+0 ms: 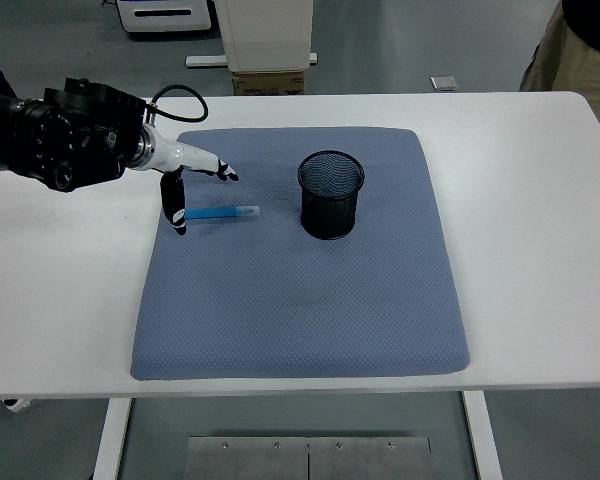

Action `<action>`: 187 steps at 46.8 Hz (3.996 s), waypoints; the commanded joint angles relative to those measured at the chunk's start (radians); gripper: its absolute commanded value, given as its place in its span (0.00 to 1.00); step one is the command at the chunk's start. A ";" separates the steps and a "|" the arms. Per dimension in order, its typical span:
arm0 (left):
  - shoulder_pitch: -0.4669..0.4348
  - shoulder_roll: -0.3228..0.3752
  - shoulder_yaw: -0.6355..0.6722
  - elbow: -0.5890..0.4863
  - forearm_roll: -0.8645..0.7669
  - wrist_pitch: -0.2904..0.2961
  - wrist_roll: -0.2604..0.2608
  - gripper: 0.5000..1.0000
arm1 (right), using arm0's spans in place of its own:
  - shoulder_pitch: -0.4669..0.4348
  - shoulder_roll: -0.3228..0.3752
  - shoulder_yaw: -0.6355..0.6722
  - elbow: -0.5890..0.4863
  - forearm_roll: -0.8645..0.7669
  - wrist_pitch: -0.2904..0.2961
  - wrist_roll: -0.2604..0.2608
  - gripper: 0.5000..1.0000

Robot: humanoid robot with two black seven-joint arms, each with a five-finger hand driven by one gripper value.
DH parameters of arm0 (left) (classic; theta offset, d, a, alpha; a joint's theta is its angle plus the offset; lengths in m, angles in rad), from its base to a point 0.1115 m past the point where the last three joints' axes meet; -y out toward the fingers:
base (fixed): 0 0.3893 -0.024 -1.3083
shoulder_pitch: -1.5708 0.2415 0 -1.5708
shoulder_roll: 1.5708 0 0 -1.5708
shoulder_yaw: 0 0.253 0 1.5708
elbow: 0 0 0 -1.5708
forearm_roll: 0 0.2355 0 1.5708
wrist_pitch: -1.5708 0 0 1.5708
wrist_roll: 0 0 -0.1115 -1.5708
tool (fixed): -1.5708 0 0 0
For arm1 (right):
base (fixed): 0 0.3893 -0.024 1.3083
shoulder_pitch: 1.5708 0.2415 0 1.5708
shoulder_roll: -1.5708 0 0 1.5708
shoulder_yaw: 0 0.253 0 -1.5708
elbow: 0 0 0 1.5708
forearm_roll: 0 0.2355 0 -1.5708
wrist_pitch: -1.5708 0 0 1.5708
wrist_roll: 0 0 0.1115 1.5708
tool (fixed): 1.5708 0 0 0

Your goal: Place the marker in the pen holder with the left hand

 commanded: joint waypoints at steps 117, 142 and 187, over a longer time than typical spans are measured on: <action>0.051 -0.081 -0.032 -0.001 0.084 0.072 0.044 0.23 | 0.000 0.000 0.000 0.000 0.000 0.000 0.000 1.00; 0.051 -0.081 -0.032 -0.001 0.085 0.072 0.044 0.07 | 0.000 0.000 0.000 0.000 0.000 0.000 0.000 1.00; 0.039 -0.078 -0.035 -0.001 0.084 0.064 0.042 0.00 | 0.000 0.000 0.000 0.000 0.000 0.000 0.000 1.00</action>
